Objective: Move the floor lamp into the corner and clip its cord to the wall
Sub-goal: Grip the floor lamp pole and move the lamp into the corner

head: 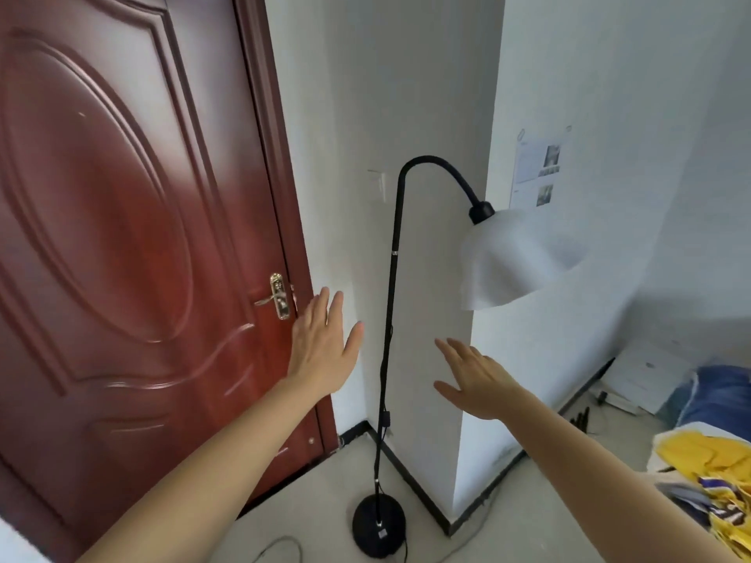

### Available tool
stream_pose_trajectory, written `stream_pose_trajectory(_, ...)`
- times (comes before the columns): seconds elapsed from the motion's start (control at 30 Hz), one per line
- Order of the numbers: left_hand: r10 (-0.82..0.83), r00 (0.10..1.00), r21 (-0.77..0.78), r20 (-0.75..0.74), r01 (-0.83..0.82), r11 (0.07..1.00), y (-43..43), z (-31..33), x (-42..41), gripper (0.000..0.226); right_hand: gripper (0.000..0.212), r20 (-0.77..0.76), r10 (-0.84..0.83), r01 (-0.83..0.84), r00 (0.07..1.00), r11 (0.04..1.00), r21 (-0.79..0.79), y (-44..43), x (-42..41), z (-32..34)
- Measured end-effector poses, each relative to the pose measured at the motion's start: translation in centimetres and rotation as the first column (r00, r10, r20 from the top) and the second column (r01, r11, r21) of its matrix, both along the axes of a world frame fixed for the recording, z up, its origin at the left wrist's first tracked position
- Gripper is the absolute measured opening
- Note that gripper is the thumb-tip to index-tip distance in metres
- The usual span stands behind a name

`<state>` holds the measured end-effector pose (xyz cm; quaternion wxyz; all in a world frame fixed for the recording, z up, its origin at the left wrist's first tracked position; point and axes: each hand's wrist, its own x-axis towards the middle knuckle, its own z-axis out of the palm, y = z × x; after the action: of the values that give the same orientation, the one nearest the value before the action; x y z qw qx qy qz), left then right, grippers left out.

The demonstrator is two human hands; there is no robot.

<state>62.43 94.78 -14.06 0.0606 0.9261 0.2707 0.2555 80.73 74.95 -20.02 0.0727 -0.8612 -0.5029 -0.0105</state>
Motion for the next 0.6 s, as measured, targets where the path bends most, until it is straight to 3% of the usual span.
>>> stream_pose_trajectory(0.33,-0.166,0.979,-0.343,-0.122,0.115,0.932,9.2,-7.2,17.9,0.074,0.086,-0.262,-0.044,0.035,0.964,0.999,-0.042,12.1,13.1,-8.4)
stream_pose_trajectory(0.5,-0.237,0.971,-0.538,0.022,0.212,0.816,12.4,-9.8,24.1,0.047,0.090,-0.430,-0.140,0.110,0.892,0.989,-0.094,17.1,17.8,-12.1)
stream_pose_trajectory(0.6,-0.268,0.955,-0.629,0.127,0.287,0.723,13.6,-11.6,25.6,0.055,0.091,-0.567,-0.202,0.127,0.799,0.977,-0.170,19.5,18.1,-15.4)
